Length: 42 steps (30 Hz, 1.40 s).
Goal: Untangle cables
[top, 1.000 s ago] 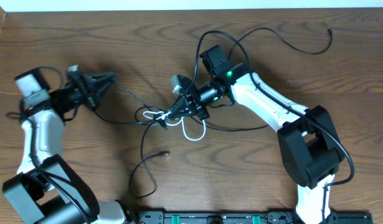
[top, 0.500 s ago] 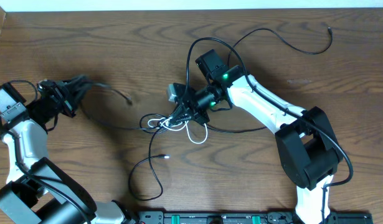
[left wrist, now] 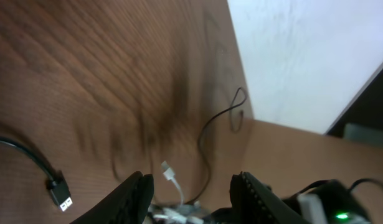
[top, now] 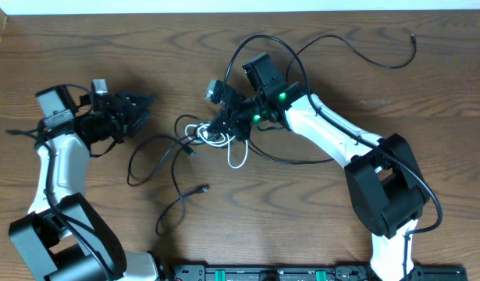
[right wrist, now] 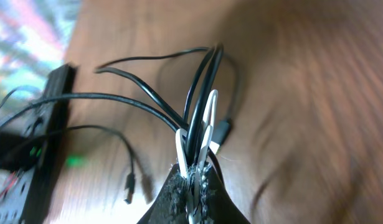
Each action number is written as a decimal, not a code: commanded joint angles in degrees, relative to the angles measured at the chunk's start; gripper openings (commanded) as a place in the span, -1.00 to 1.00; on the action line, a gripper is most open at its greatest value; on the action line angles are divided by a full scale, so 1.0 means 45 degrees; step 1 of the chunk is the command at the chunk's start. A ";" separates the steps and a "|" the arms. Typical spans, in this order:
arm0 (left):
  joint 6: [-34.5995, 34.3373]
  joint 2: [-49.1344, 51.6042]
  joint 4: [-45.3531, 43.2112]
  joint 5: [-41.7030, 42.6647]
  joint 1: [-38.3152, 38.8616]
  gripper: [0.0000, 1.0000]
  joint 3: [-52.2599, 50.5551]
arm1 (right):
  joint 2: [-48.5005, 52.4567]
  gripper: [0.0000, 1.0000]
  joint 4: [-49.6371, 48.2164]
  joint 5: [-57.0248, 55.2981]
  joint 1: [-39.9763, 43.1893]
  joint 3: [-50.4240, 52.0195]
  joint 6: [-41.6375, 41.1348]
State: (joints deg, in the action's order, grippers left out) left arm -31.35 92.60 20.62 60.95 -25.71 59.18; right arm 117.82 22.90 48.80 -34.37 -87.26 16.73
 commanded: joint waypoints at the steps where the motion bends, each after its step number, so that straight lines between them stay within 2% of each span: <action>1: 0.1282 -0.0068 0.0384 -0.1302 0.0578 -0.09 0.0437 | -0.0039 -0.98 -0.0389 -0.1350 0.0000 -0.0005 -0.3468; 3: 0.1399 -0.0180 0.0704 -0.2288 0.0797 -0.09 0.0612 | -0.0039 -0.98 -0.0617 -0.0219 0.0039 -0.0005 -0.3599; 6: 0.1239 -0.0194 0.0699 -0.3755 0.0840 -0.07 0.0622 | -0.0039 -0.98 -0.0709 0.3128 0.0131 -0.0005 -0.1729; 8: 0.1234 -0.0194 0.0646 -0.4031 0.0729 -0.05 0.0622 | -0.0039 -0.98 -0.0588 0.4716 0.0180 -0.0005 -0.0617; 10: 0.0918 -0.0194 0.0646 -0.4027 0.0646 -0.03 0.0622 | -0.0039 -0.98 -0.0248 0.5139 0.0180 -0.0005 0.0291; 12: 0.0680 -0.0194 0.0656 -0.4012 0.0612 0.15 0.0622 | -0.0039 -0.98 0.0136 0.5144 0.0209 -0.0005 0.1214; 13: 0.0665 -0.0194 0.0699 -0.3827 0.0612 0.21 0.0622 | -0.0039 -0.98 0.0214 0.5081 0.0267 -0.0005 0.1501; 17: 0.0544 -0.0194 0.1107 -0.1783 0.0612 0.20 0.0617 | -0.0039 -0.98 -0.0121 0.4775 0.0588 -0.0005 0.1817; 22: 0.0170 -0.0194 0.2778 0.1049 0.0699 0.19 0.0617 | -0.0039 -0.98 -0.1870 0.5328 0.0899 -0.0005 0.1826; 26: 0.0087 -0.0194 0.2895 0.2671 0.0903 0.19 0.0617 | -0.0039 -0.98 -0.2749 0.6091 0.0889 -0.0005 0.1826; 28: -0.0219 -0.0194 0.2890 0.3575 0.1044 0.12 0.0617 | -0.0039 -0.98 -0.3235 0.6280 0.0869 -0.0005 0.1821; 36: -0.0729 -0.0194 0.2900 0.4250 0.1778 -0.09 0.0617 | -0.0039 -0.98 -0.3774 0.6572 0.0869 -0.0005 0.1826; 42: -0.0330 -0.0194 0.2885 0.4629 0.2069 -0.12 0.0617 | -0.0039 -0.98 -0.3764 0.5843 0.0976 -0.0005 0.1821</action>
State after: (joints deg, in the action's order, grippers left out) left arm -34.48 92.55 33.45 79.48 -16.71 60.31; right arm 117.82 6.17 75.79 -30.22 -87.20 24.34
